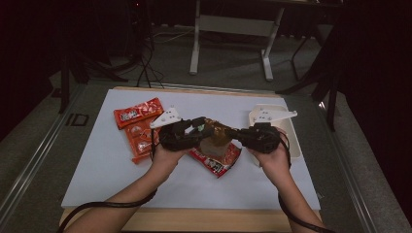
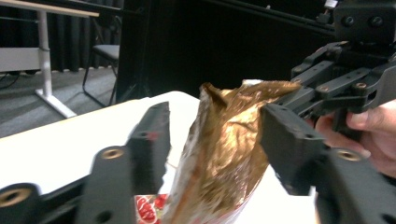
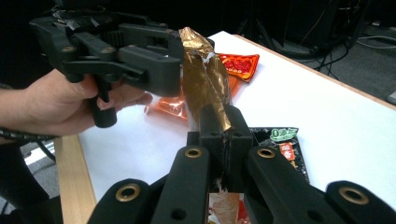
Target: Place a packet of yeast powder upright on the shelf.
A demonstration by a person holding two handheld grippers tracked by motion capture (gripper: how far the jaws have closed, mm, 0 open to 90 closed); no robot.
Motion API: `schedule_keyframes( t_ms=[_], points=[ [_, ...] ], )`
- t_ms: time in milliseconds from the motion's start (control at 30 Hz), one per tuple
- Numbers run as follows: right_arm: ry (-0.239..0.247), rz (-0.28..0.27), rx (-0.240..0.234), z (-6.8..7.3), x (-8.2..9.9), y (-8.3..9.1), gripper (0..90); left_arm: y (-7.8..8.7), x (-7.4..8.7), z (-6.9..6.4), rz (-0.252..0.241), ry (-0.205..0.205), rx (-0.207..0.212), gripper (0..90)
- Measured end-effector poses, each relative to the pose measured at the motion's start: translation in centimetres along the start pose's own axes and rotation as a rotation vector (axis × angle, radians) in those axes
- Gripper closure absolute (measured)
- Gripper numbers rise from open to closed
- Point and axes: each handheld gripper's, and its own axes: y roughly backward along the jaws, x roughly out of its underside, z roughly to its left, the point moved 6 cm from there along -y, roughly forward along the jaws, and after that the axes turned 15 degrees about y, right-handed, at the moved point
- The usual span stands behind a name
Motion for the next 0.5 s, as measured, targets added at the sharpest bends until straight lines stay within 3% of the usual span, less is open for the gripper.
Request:
schedule_keyframes(
  t_ms=[100,200,267,400,500],
  points=[
    [0.015,0.014,-0.001,-0.3,0.0,0.2,89.4,0.3,-0.1,-0.2,0.006,0.005,0.015,26.4],
    [0.018,0.02,-0.006,-0.5,0.0,0.4,89.4,0.3,0.2,-0.2,0.047,0.0,0.026,13.9],
    [0.017,0.026,-0.008,-0.7,0.1,0.4,89.4,0.4,0.5,-0.2,0.069,0.028,0.073,13.5],
    [0.028,0.039,-0.001,-1.0,0.2,0.6,89.4,1.0,1.3,0.1,0.089,0.01,0.063,3.4],
    [0.027,0.038,0.01,-1.5,0.1,0.9,89.4,1.8,1.5,0.4,0.08,0.023,0.054,2.5]
  ],
)
